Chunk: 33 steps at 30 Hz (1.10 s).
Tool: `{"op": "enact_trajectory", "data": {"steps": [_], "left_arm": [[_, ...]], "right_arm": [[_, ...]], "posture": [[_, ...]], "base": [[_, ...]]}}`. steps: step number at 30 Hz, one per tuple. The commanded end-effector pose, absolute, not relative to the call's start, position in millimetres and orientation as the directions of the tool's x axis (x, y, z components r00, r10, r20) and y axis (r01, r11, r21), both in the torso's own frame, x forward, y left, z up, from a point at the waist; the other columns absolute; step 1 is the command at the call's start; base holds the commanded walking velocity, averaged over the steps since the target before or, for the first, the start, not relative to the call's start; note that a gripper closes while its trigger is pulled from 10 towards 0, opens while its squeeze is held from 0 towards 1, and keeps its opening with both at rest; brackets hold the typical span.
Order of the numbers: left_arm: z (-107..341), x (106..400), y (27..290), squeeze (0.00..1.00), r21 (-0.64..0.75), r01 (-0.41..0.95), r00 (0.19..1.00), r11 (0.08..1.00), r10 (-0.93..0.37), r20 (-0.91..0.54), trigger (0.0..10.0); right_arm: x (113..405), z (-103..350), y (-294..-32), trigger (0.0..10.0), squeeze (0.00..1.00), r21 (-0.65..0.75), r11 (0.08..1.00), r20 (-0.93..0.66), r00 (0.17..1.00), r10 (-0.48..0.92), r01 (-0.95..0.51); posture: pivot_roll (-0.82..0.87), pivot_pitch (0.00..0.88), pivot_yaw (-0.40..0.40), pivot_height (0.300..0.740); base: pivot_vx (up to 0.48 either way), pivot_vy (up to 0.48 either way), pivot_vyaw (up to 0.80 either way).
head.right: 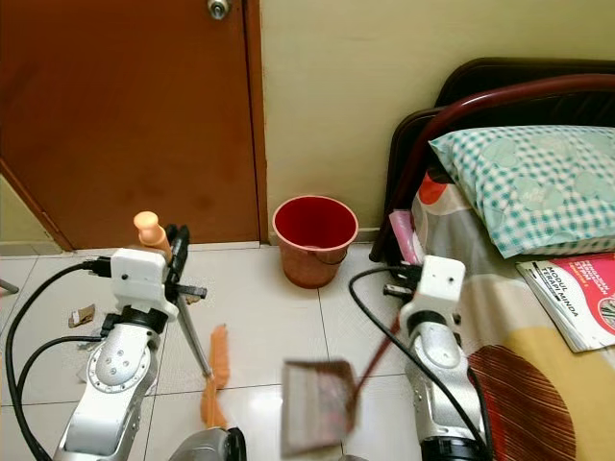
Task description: Sweep floor
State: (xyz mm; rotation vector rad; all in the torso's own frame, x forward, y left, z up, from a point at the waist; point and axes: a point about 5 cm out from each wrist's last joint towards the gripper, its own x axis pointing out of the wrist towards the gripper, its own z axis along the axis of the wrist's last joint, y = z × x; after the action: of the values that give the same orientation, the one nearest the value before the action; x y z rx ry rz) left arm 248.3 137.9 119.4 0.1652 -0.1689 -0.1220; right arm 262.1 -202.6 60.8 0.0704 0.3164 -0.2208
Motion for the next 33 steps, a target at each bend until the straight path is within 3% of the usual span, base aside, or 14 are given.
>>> {"op": "enact_trajectory", "data": {"steps": [1,5,14,24,33], "left_arm": [[125,247,137,0.00,0.172,0.111,0.975,0.979,-0.141,0.170,10.0],[129,248,143,0.00,0.175,0.106,0.976,0.979,-0.137,0.172,10.0],[131,251,140,0.00,0.176,0.123,0.973,0.977,-0.153,0.172,10.0],[130,250,136,0.00,0.163,0.136,0.973,0.977,-0.163,0.165,10.0],[129,250,135,0.00,0.160,0.142,0.973,0.977,-0.168,0.160,10.0]], "right_arm": [[263,67,-205,10.0,0.00,0.029,0.973,-0.303,0.929,-0.212,0.231],[258,72,-201,10.0,0.00,0.022,0.976,-0.276,0.939,-0.204,0.218],[269,83,-188,10.0,0.00,0.042,0.983,-0.215,0.962,-0.166,0.179],[278,91,-194,10.0,0.00,0.024,0.982,-0.174,0.968,-0.182,0.189],[279,91,-195,10.0,0.00,0.020,0.982,-0.172,0.968,-0.183,0.189]], "posture": [[0.00,0.031,-0.021,0.740],[-0.02,0.046,-0.017,0.740],[-0.02,0.051,-0.002,0.740],[-0.02,0.058,-0.009,0.740],[-0.02,0.060,-0.018,0.740]], "base": [[0.000,0.000,0.00],[0.000,0.000,0.00],[0.000,0.000,0.77],[0.249,0.000,0.71],[0.272,0.202,0.00]]}}
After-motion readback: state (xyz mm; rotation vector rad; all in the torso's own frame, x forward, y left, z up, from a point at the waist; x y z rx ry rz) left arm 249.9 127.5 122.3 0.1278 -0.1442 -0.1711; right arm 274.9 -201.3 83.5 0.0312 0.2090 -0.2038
